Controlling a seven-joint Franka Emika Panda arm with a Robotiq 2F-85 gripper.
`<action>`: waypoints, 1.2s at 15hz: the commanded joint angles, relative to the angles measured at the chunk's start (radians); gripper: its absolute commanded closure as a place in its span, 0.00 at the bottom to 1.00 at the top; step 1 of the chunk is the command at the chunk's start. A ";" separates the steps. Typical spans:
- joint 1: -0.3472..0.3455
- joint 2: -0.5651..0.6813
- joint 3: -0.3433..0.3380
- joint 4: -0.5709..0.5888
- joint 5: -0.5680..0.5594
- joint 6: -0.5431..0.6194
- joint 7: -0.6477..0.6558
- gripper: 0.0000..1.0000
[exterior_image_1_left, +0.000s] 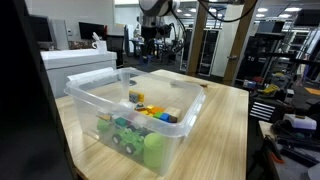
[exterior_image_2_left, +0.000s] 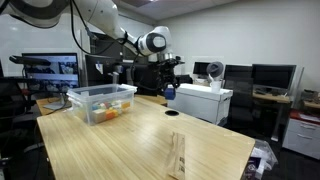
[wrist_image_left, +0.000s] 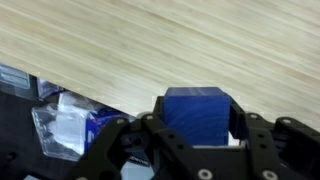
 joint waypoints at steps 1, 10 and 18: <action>0.026 -0.172 0.088 -0.158 0.097 0.026 -0.082 0.67; 0.126 -0.559 0.193 -0.541 0.369 -0.226 -0.389 0.16; 0.125 -0.400 0.007 -0.473 0.179 -0.119 -0.288 0.00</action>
